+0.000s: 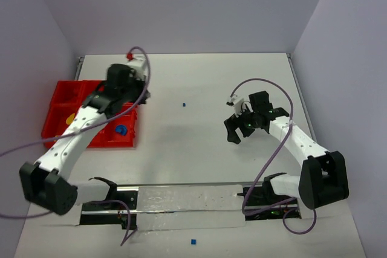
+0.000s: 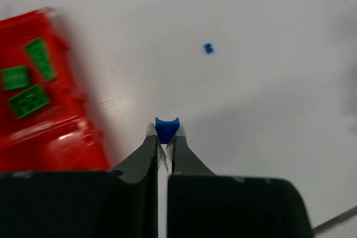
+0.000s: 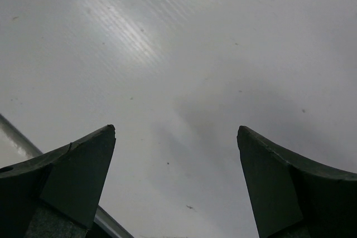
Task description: Sort the legos into containers by color
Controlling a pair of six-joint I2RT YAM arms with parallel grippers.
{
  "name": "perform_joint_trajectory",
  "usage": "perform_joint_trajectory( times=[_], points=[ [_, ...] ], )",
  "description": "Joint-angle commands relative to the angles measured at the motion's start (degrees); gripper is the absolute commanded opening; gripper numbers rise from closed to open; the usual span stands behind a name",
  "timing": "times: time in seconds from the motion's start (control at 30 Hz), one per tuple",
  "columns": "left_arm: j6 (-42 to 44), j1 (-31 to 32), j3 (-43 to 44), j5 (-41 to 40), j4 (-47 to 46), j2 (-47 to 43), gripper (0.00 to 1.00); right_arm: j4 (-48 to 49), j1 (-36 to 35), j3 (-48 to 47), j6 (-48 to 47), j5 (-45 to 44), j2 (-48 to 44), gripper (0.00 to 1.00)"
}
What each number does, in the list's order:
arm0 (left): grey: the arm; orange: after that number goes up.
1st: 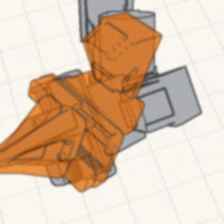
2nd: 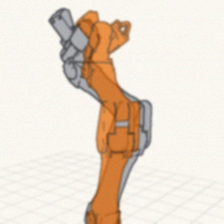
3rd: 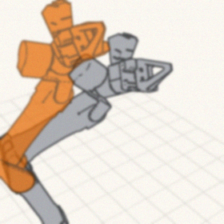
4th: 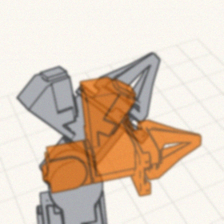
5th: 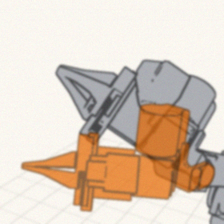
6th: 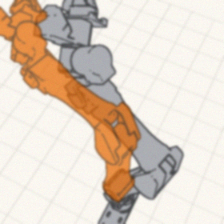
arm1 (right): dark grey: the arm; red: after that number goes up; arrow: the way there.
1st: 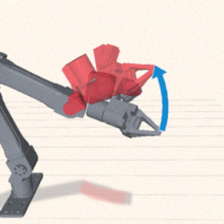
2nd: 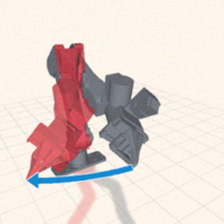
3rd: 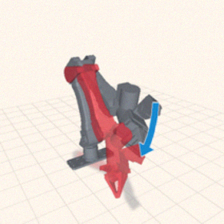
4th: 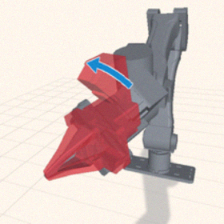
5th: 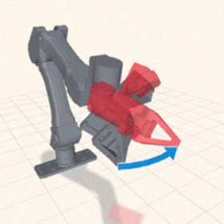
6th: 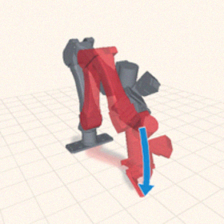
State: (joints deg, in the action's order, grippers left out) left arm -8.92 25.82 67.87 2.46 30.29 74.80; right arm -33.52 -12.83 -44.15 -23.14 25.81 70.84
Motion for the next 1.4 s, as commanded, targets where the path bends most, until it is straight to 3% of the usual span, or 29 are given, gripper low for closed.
perform_joint_trajectory(
  times=[0.0, 0.1, 0.23, 0.47, 0.63, 0.77, 0.97, 1.03, 1.1, 1.23, 1.37],
  points=[
    [9.71, -8.39, -6.76, 7.24, 8.4, -2.67, 0.0, -1.96, -4.02, -2.69, -4.01, 5.35, -2.34, 0.97],
    [12.01, -18.09, -10.02, 9.06, 10.61, -4.41, 0.0, -3.42, -9.41, -3.39, -6.48, 6.06, -3.56, 0.97],
    [12.87, -24.44, -12.0, 10.87, 10.46, -1.91, 0.0, -5.48, -17.42, -3.98, -9.93, 7.76, -4.51, 0.97],
    [11.57, -25.86, -12.03, 12.11, 9.32, 6.08, 0.0, -10.34, -33.36, -4.51, -21.69, 11.18, -4.33, 0.95],
    [11.93, -27.44, -10.63, 13.95, 9.3, 10.38, 0.0, -9.73, -49.02, -4.57, -28.93, 5.54, -1.19, 0.91],
    [11.91, -28.32, -9.98, 15.57, 9.53, 12.57, 0.0, -9.62, -57.29, -6.99, -33.04, 1.97, 2.63, 0.9],
    [12.23, -28.46, -11.3, 15.92, 9.16, 14.39, 0.01, -11.81, -59.8, -9.7, -36.17, -0.55, 5.22, 0.9],
    [12.12, -28.51, -11.47, 15.51, 8.82, 14.82, 0.12, -11.97, -59.77, -9.99, -35.87, -0.95, 4.91, 0.9],
    [12.26, -28.63, -11.23, 15.82, 8.81, 15.51, 0.4, -12.29, -59.81, -10.07, -36.17, -1.97, 4.47, 0.9],
    [11.34, -29.06, -10.31, 15.9, 8.3, 15.0, 0.67, -11.96, -59.94, -8.73, -37.33, -2.78, 5.03, 0.9],
    [11.38, -29.51, -9.0, 15.12, 6.68, 10.99, 0.74, -10.43, -59.86, -6.72, -34.47, -1.74, 3.16, 0.89]
  ],
)
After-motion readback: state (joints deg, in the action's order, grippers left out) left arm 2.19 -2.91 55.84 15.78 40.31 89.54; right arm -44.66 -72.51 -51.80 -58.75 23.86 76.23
